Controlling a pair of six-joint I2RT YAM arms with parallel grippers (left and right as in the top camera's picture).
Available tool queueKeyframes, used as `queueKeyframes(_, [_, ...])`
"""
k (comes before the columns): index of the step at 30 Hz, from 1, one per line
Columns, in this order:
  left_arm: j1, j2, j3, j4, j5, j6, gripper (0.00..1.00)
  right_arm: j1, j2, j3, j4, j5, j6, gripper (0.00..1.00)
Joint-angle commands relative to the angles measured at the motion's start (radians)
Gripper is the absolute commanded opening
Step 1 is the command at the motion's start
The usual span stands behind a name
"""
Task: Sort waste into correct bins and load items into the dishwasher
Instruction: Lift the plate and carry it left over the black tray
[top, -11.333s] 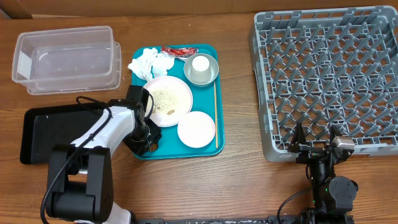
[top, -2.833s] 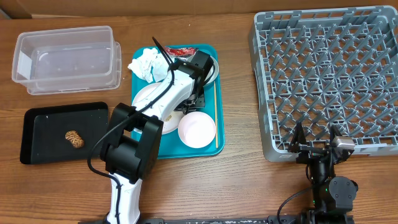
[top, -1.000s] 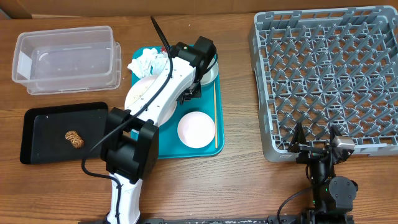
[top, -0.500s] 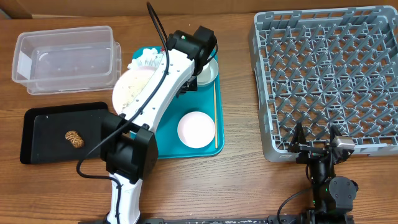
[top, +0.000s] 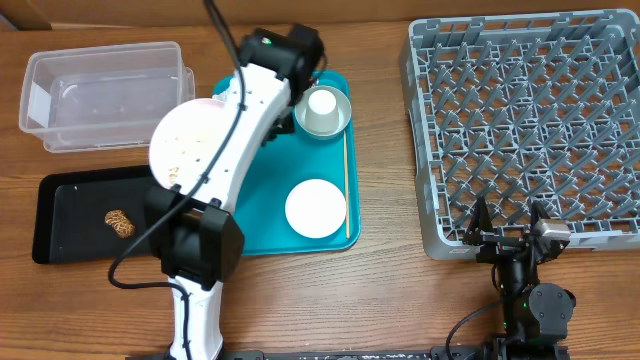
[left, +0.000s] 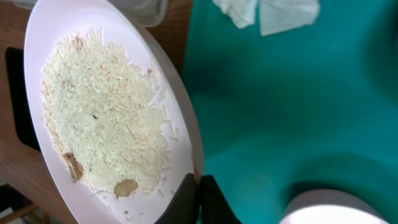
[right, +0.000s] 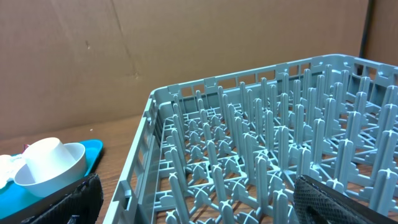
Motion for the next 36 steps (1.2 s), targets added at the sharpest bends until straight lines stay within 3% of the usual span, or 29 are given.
queueKeyframes(1, [0.054,0.006,0.042,-0.014,-0.034,-0.025,0.04,-0.002,-0.009,-0.01,0.006,-0.005,0.0,1.0])
queueKeyframes(20, [0.397,-0.027,0.046,-0.022,0.222,0.014,0.04,-0.002,-0.009,-0.01,0.006,-0.005,0.0,1.0])
queueKeyframes(28, [0.497,-0.043,0.045,0.005,0.394,0.069,0.04,-0.002,-0.009,-0.01,0.006,-0.005,0.0,1.0])
queueKeyframes(36, [0.567,-0.043,0.045,0.008,0.473,0.122,0.04,-0.002,-0.009,-0.01,0.006,-0.005,0.0,1.0])
